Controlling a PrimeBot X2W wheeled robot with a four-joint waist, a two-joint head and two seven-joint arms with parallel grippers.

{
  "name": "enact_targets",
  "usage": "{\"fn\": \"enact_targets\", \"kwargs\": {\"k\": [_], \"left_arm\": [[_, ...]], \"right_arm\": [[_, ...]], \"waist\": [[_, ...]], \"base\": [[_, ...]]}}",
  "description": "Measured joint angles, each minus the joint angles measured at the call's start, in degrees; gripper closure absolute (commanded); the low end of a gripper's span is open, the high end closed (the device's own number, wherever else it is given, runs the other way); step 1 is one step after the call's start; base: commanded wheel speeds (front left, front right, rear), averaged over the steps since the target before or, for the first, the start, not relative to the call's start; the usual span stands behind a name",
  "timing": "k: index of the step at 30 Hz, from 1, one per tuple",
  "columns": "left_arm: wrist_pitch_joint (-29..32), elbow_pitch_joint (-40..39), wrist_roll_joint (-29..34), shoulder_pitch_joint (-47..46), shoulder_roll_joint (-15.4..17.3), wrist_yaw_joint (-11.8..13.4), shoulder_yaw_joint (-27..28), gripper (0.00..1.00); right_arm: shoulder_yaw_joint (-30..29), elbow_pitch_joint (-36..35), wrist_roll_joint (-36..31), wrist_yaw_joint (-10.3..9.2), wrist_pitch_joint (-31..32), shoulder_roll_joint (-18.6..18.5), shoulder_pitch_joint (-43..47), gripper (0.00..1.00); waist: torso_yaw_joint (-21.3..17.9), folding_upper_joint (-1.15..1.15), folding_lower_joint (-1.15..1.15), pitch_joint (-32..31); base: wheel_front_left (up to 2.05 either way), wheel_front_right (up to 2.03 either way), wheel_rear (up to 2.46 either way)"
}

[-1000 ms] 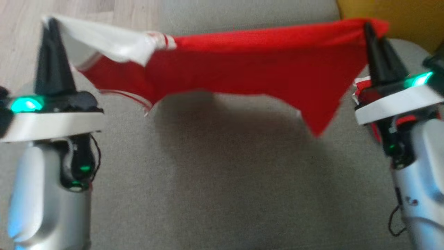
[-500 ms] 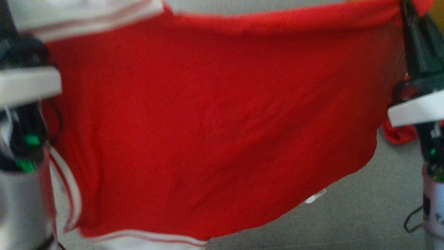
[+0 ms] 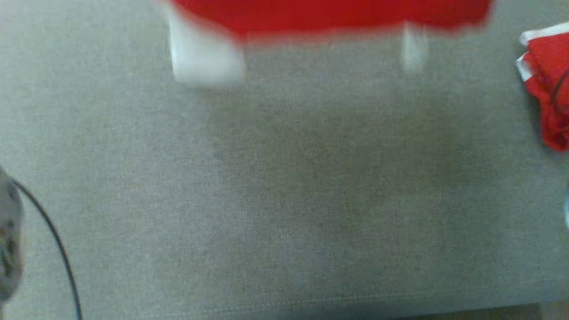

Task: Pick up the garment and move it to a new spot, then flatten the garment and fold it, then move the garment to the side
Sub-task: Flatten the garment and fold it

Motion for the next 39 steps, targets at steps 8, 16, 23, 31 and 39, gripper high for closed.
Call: {"fn": "enact_targets", "kwargs": {"k": [8, 16, 23, 31, 39], "left_arm": [[-8.4, 15.5, 0.7, -12.7, -1.6, -1.1, 0.1, 1.00], [-8.8, 17.8, 0.5, -0.7, -5.6, -3.6, -0.9, 1.00], [-8.8, 15.1, 0.5, 20.7, -6.5, -4.5, -1.0, 1.00], [-8.8, 10.3, -1.2, 40.5, -5.7, -4.6, -5.1, 1.00], [-5.9, 3.6, -4.5, 53.5, -1.8, -5.0, -12.5, 1.00]], "right_arm": [[0.3, 21.5, -3.3, 0.00, -18.8, 0.7, -17.2, 1.00], [4.6, 33.4, 0.7, 0.00, -22.7, 1.2, -8.8, 1.00], [14.0, 36.7, 9.1, 0.00, -18.7, 1.0, 5.6, 1.00], [28.6, 28.0, 21.1, 0.00, -7.6, -6.5, 19.4, 1.00], [36.6, 21.5, 28.3, 0.00, -1.8, -13.3, 28.5, 1.00]], "waist": [[2.2, 0.00, -0.02, 3.2], [4.2, 0.00, -0.01, 2.4], [4.6, 0.00, -0.02, -0.5], [4.7, 0.00, -0.02, -6.9], [5.5, 0.01, -0.02, -12.4]], "base": [[0.00, 0.00, 0.00], [0.00, 0.00, 0.00], [0.00, 0.00, 0.00], [0.00, 0.00, 0.00], [0.00, 0.00, 0.00]]}}
